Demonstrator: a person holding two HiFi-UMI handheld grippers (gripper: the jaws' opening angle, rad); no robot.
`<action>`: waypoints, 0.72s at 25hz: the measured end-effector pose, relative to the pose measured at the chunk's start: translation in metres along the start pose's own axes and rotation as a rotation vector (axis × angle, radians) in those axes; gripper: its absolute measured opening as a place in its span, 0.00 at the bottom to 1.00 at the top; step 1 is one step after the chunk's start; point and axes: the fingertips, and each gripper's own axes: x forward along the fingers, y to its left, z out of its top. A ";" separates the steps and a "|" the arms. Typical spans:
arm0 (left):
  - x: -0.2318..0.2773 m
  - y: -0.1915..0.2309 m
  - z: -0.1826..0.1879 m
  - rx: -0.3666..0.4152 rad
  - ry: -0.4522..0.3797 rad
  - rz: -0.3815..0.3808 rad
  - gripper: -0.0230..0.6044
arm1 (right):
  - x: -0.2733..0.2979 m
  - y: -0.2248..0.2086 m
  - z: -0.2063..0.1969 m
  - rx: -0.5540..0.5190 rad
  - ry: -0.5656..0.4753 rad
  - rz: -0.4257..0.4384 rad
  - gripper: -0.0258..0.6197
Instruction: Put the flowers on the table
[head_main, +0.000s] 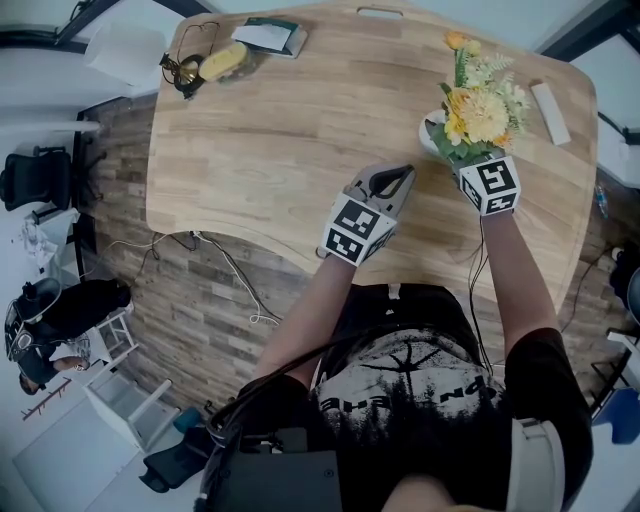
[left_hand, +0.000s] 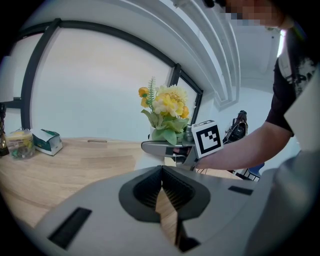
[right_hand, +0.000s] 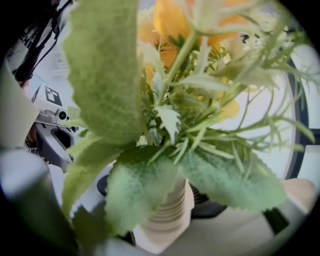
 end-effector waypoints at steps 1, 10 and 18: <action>0.000 0.000 0.000 0.000 0.000 0.000 0.06 | 0.000 0.000 0.000 0.002 -0.001 0.001 0.50; 0.000 -0.008 0.000 0.010 0.000 -0.001 0.06 | -0.013 0.003 -0.005 0.027 0.003 0.001 0.50; 0.000 -0.023 0.003 0.021 -0.006 -0.008 0.06 | -0.040 0.002 -0.011 0.048 0.021 -0.021 0.50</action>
